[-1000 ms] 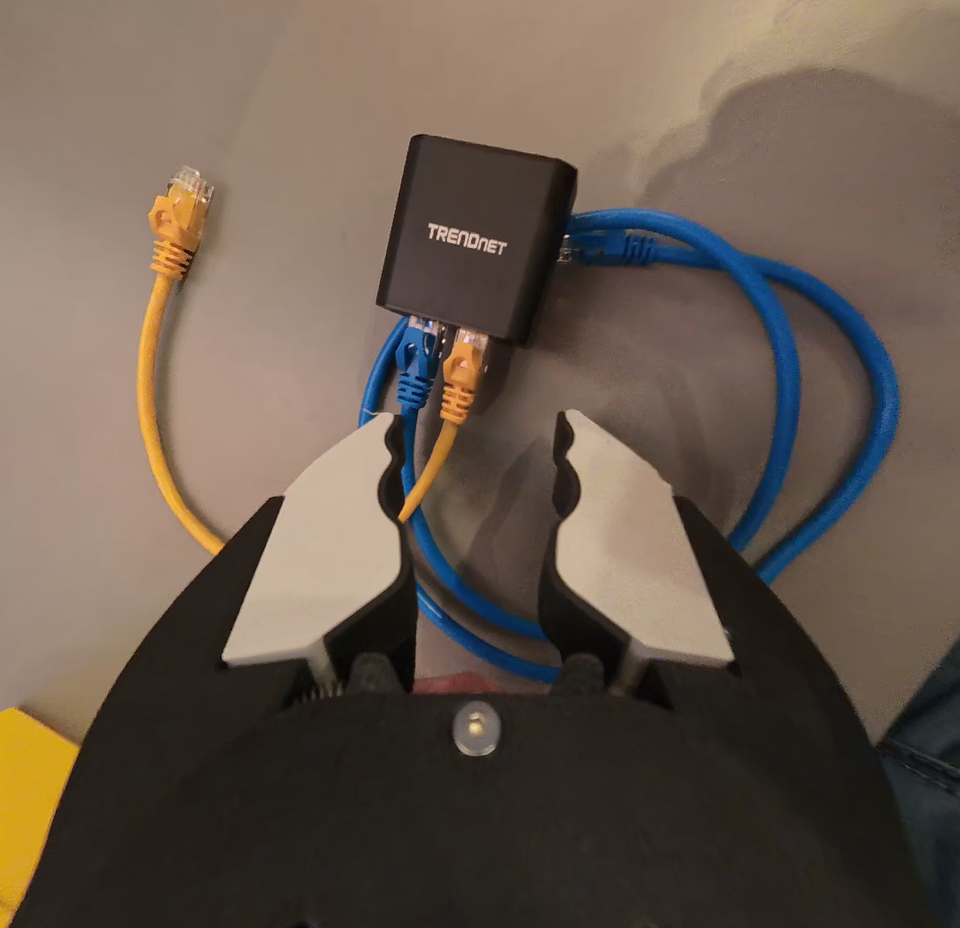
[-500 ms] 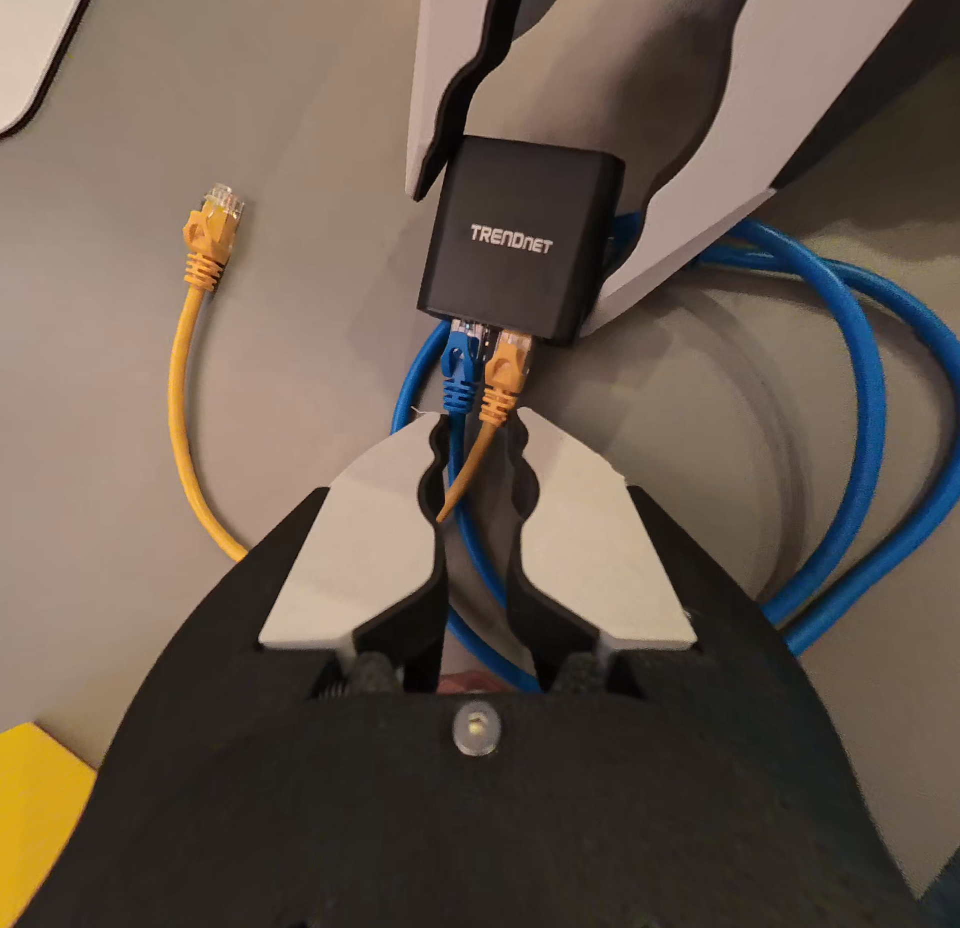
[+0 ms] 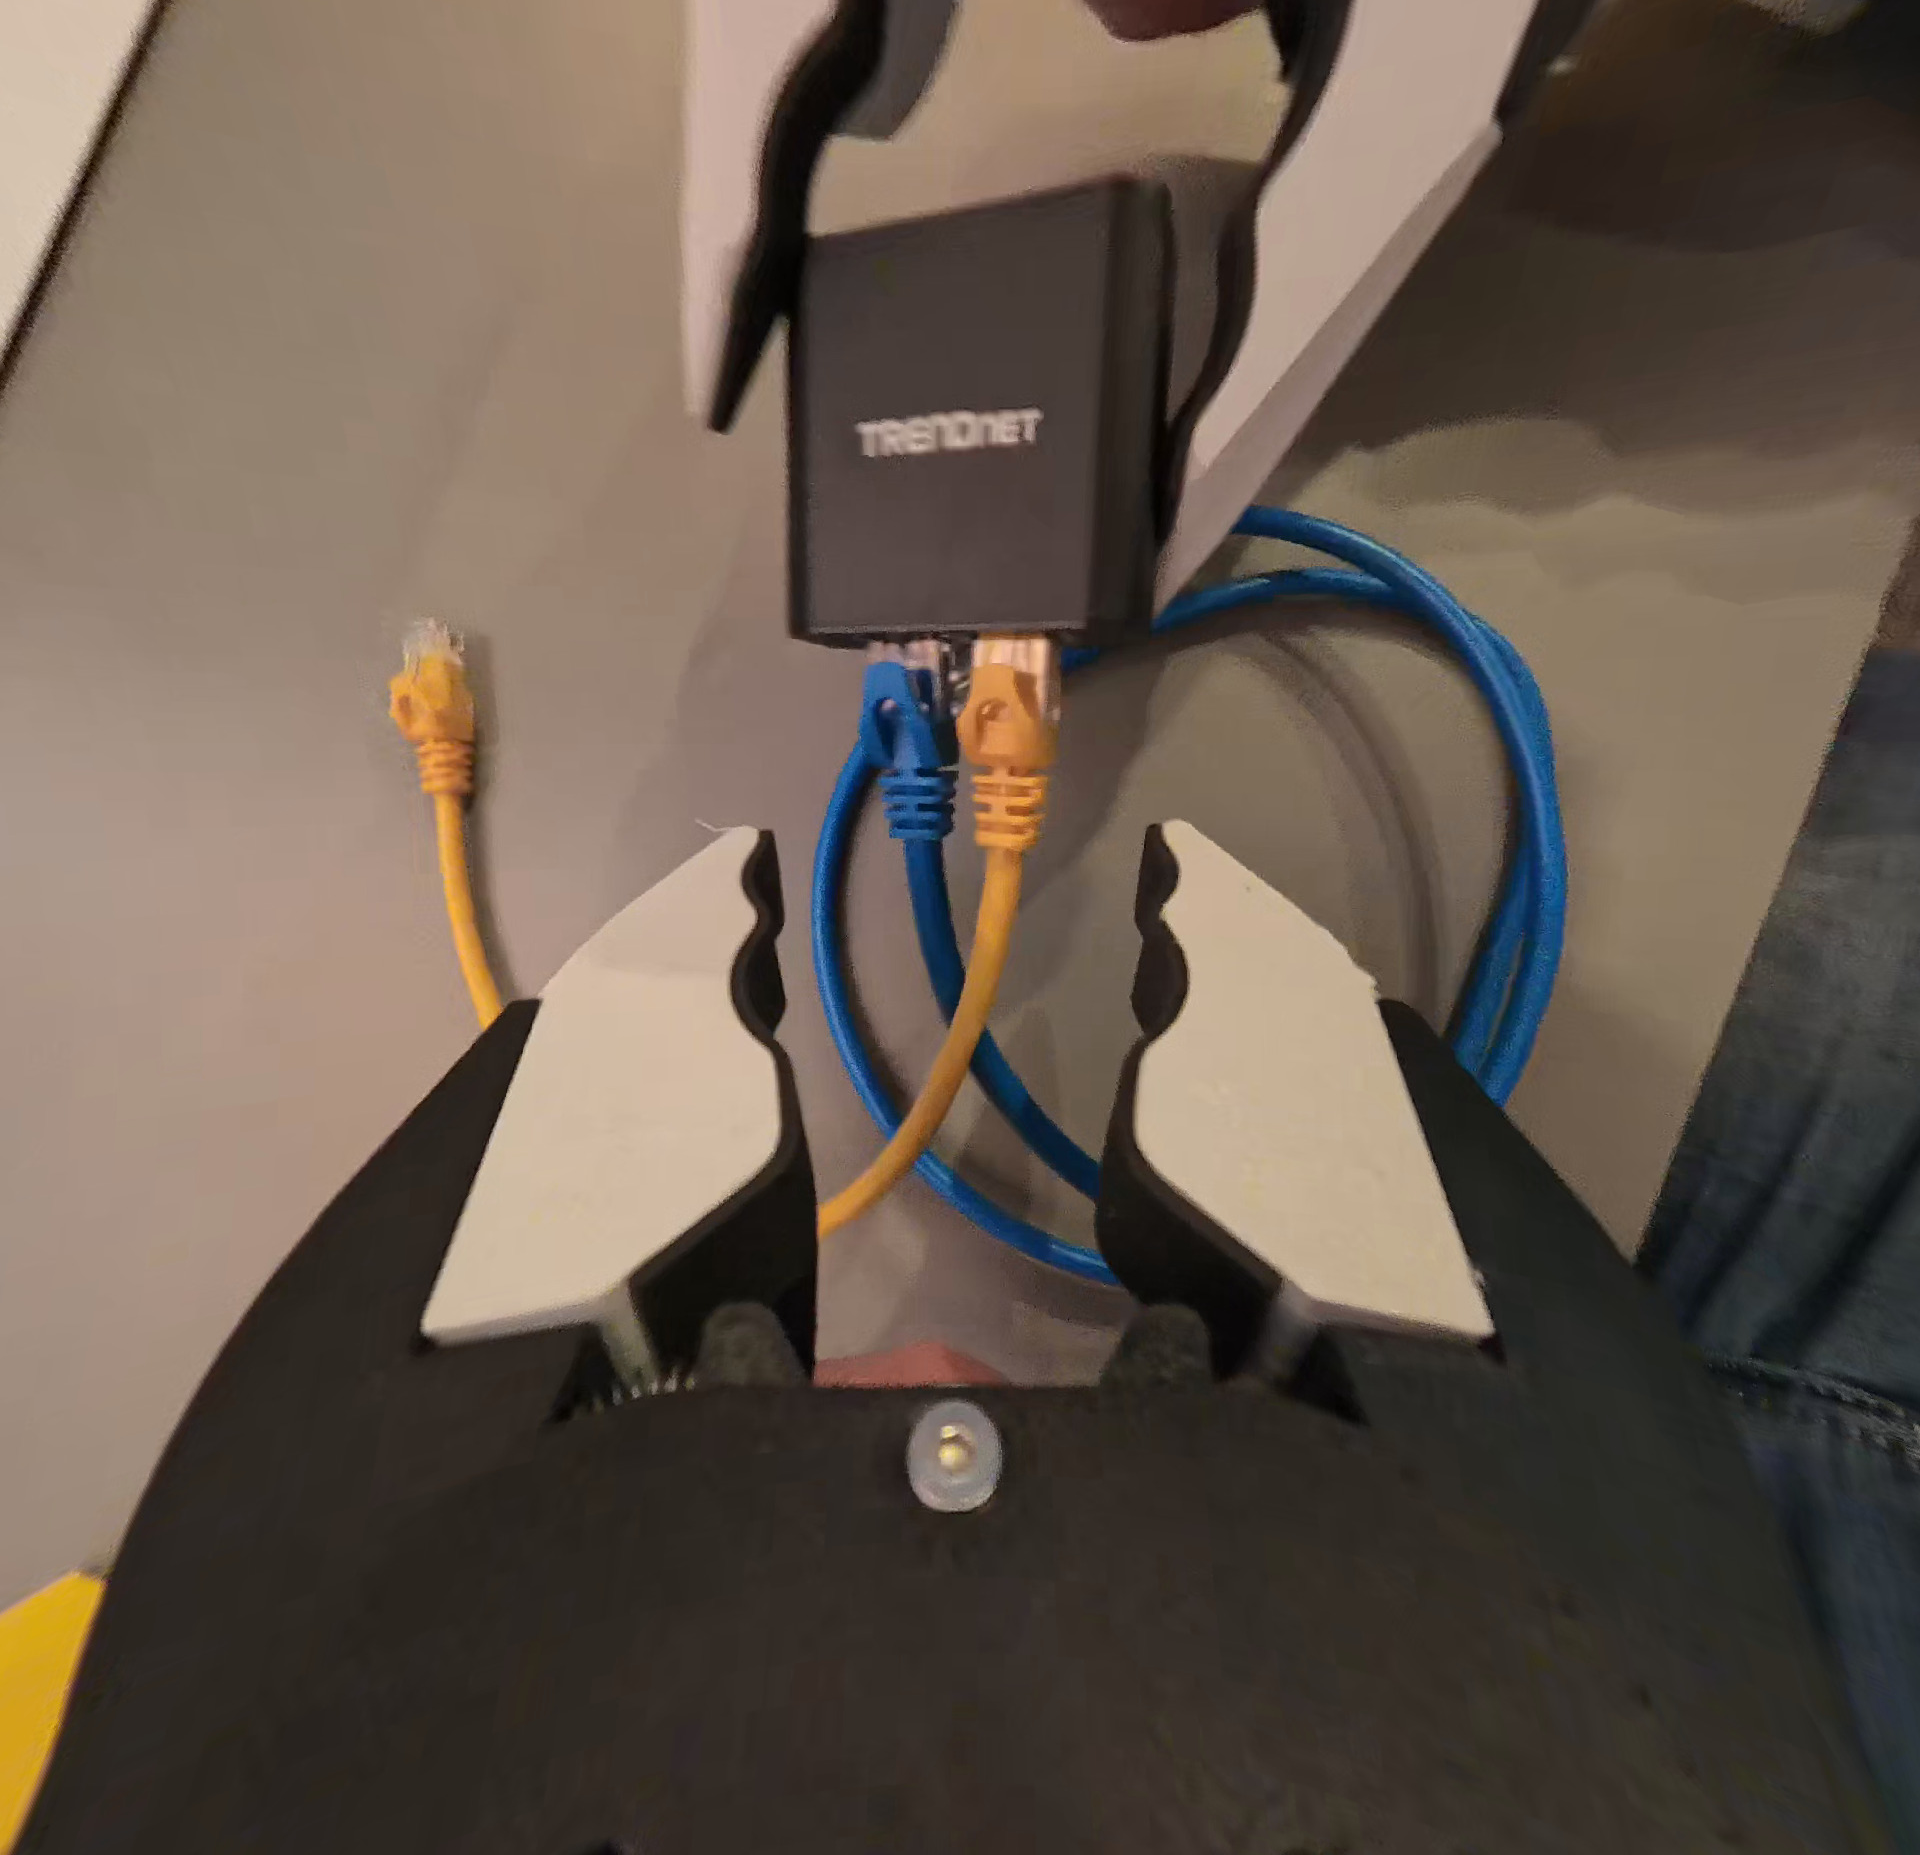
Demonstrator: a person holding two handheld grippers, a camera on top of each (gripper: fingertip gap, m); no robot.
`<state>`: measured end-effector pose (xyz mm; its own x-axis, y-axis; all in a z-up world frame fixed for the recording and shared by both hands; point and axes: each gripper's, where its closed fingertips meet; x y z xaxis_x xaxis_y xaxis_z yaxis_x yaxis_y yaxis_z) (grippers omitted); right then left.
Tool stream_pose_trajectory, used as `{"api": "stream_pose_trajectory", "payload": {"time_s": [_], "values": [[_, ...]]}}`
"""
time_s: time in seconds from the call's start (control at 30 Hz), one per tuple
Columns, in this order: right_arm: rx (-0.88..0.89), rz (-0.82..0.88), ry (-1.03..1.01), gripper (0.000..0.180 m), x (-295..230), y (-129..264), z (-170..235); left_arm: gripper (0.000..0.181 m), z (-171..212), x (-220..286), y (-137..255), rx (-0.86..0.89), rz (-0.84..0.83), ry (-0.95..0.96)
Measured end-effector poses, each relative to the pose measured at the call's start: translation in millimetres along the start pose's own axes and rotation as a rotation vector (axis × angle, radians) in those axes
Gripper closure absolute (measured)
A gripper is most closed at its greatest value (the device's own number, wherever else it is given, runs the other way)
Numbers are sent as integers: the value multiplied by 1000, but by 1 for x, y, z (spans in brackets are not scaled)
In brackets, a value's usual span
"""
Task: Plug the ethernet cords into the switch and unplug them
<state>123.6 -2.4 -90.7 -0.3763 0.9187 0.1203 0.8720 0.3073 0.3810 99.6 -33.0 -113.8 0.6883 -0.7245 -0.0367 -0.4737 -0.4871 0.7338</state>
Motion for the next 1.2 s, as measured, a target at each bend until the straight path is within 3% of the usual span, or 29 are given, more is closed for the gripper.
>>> {"api": "stream_pose_trajectory", "payload": {"time_s": [0.03, 0.1, 0.17, 0.33, 0.43, 0.5, 0.63, 0.77, 0.93, 1.07, 1.13, 1.2], "values": [[27, -10, -1, 113, -3, 3, -6, 117, -1, 7, -2, -8, 39, -6], [68, -39, 14, 113, -12, 6, -15, 127, -5, 17, -4, 4, 93, 8], [85, -58, 20, 112, -20, 8, -20, 155, -11, 30, -2, 30, 178, 38], [112, -51, -14, 111, -21, 12, -21, 158, -15, 27, 3, 9, 144, 45], [117, -123, -122, 76, -25, 14, -23, 159, -17, 23, 10, -23, 88, -46], [137, -169, -160, 66, -28, 13, -26, 159, -20, 25, 14, -44, 79, -90], [313, -302, -212, 71, -44, 12, -54, 159, -27, 32, 19, -67, 102, -93], [489, -442, -317, 107, -50, 26, -77, 159, -38, 40, 26, -47, 148, -49], [588, -468, -328, 106, -48, 30, -86, 159, -42, 40, 31, -67, 139, -31], [536, -407, -233, 92, -50, 22, -82, 159, -42, 40, 33, -61, 166, 7], [550, -390, -224, 106, -47, 23, -84, 159, -44, 42, 34, -47, 183, 15], [544, -397, -238, 106, -46, 22, -82, 159, -44, 40, 34, -61, 158, -8]]}}
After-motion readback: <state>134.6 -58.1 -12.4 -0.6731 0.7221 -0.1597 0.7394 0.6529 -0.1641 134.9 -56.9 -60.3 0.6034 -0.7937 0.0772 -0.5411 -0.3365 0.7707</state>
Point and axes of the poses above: each gripper's, where its closed fingertips meet, y back along the fingers, z out of its underside, x = y × z across the jaws, and after that the axes turned 7 degrees about x, right-handed
